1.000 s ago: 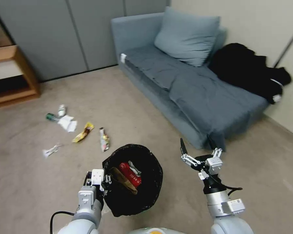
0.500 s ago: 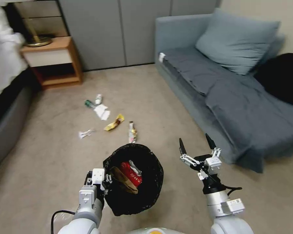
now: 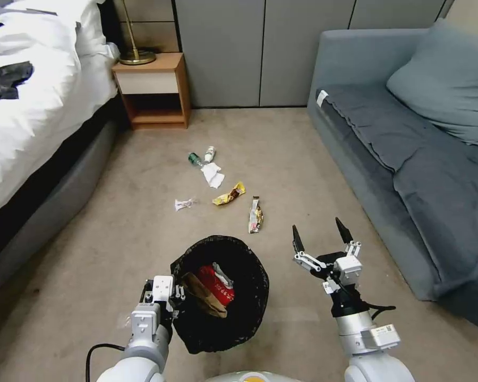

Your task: Pick up the trash bin, then pick up the garbage from the floor and place it into the trash bin.

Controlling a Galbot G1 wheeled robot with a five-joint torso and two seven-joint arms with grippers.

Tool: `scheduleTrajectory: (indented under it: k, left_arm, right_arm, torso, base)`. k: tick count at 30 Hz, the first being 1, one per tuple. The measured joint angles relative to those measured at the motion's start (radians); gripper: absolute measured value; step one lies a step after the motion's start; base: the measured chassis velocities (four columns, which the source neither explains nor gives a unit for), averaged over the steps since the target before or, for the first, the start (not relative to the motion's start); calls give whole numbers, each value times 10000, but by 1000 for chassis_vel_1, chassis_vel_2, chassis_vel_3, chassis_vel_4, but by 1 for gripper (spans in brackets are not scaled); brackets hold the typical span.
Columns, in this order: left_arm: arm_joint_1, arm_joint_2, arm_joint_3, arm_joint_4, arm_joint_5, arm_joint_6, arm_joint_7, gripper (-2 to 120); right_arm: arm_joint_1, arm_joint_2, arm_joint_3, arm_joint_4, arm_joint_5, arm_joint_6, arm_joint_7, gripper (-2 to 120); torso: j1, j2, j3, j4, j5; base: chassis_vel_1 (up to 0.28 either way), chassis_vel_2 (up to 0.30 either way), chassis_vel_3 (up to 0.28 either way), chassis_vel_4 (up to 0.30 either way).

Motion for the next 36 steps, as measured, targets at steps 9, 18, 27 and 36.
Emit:
scheduleTrajectory:
  k: [9,18,27,36]
  left_arm:
    - [22,-11,0,-58,10,-19,0,1]
    - [-32,-4,-20,-81,14,-56,0,1]
    - [-104,7,-114,-110,-46,-65,-3,1]
    - [-92,18,-117,-110,-87,-65,-2,1]
  right_arm:
    - [-27,-28,26,0,0,18,-5,100]
    - [-22,-31,66,-10,-6,27,-7,99]
    - [21,-1,80,-91,-107,32,-53,97]
    - [15,15,92,-171,-119,67,-61,96]
  torso:
    - [0,0,0,2,0]
    - [0,0,0,3,-1]
    - [0,0,0,4,0]
    - [-1,0,0,2,-1]
  base:
    - [0,0,0,0]
    - [0,0,0,0]
    - [0,0,0,0]
    - [-52,49,50,-42]
